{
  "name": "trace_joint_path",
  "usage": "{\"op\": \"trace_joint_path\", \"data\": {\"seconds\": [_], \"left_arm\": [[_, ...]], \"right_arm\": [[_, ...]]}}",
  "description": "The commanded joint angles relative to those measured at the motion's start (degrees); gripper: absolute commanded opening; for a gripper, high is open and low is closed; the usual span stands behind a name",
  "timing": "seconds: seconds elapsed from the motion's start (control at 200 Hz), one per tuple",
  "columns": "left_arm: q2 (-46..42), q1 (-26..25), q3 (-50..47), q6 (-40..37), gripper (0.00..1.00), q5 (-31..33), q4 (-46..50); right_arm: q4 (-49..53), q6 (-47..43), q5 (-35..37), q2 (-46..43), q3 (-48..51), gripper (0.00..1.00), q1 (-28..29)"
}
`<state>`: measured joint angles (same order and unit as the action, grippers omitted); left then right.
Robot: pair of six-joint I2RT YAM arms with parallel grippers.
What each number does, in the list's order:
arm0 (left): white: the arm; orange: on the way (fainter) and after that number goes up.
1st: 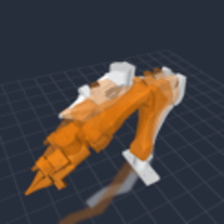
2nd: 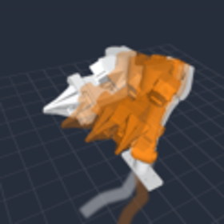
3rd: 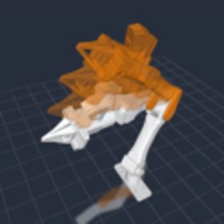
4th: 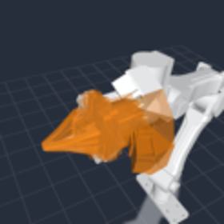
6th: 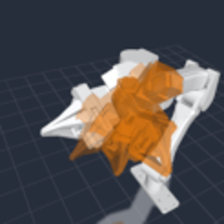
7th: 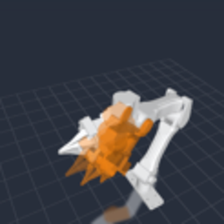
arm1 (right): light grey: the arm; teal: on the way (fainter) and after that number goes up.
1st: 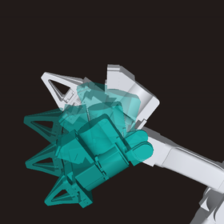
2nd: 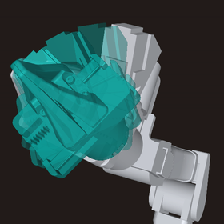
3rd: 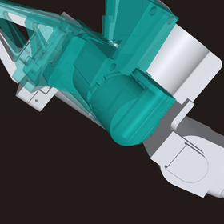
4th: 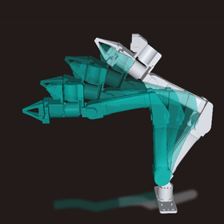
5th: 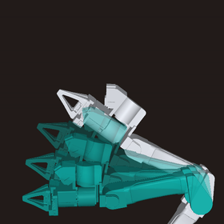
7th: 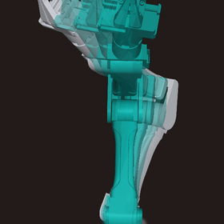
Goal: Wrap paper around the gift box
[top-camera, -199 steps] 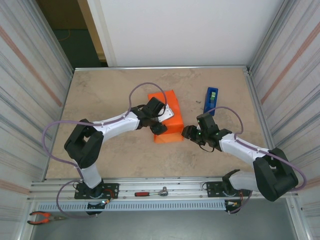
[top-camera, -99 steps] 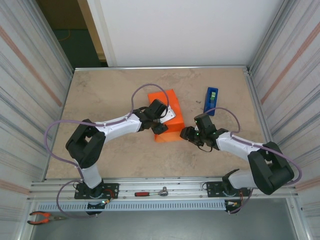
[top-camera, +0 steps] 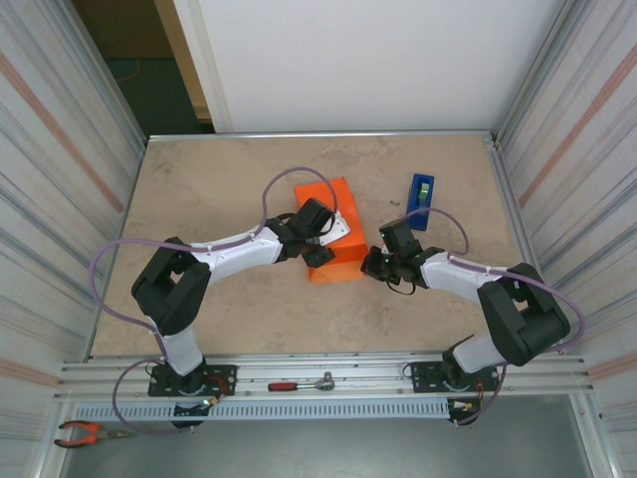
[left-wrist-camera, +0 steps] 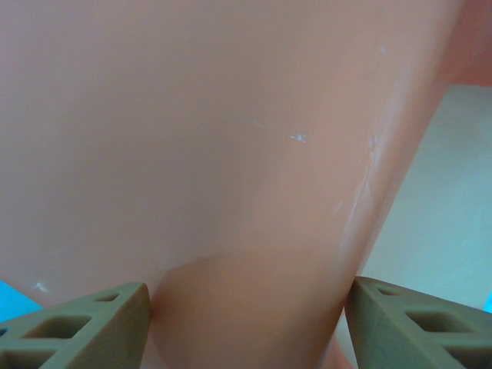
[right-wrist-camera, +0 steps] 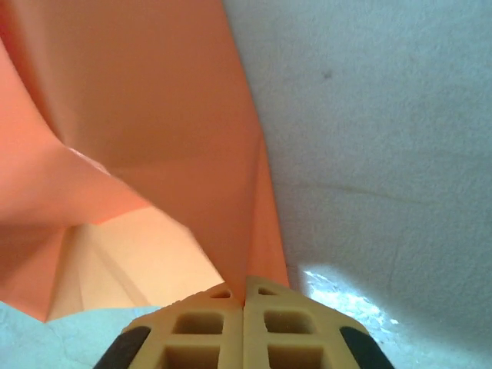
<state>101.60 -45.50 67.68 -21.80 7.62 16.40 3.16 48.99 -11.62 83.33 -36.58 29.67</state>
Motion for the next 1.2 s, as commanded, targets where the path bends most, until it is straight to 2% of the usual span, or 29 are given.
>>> {"op": "trace_joint_path", "data": {"seconds": [0.0, 0.21, 0.486, 0.782, 1.102, 1.157, 1.198], "left_arm": [[2.4, -0.4, -1.3, -0.6, 0.67, 0.0, 1.2], [2.8, -0.4, -1.2, -0.7, 0.66, -0.4, 1.2], [3.0, -0.6, -1.1, -1.0, 0.65, -0.5, 1.3], [3.3, -1.2, -1.0, -1.1, 0.65, -0.4, 1.3], [3.4, -1.5, -1.1, -1.1, 0.63, -0.5, 1.3], [3.5, -1.6, -1.1, -1.1, 0.63, -0.5, 1.3], [3.4, -1.6, -1.1, -1.2, 0.63, -0.5, 1.3]], "right_arm": [[0.4, -0.5, -0.1, -1.3, -1.3, 0.0, 0.6], [-2.2, 0.9, -2.4, -2.7, -0.6, 0.0, 0.7], [-11.1, 3.6, -4.0, 0.3, 0.8, 0.0, 2.1], [-21.8, 5.7, -0.2, 4.3, 2.6, 0.0, 5.3], [-38.3, 8.9, 4.1, 9.9, 6.5, 0.0, 9.0], [-39.8, 9.3, 4.2, 10.8, 6.8, 0.11, 9.3], [-39.6, 9.4, 4.1, 11.4, 6.6, 0.15, 9.4]]}}
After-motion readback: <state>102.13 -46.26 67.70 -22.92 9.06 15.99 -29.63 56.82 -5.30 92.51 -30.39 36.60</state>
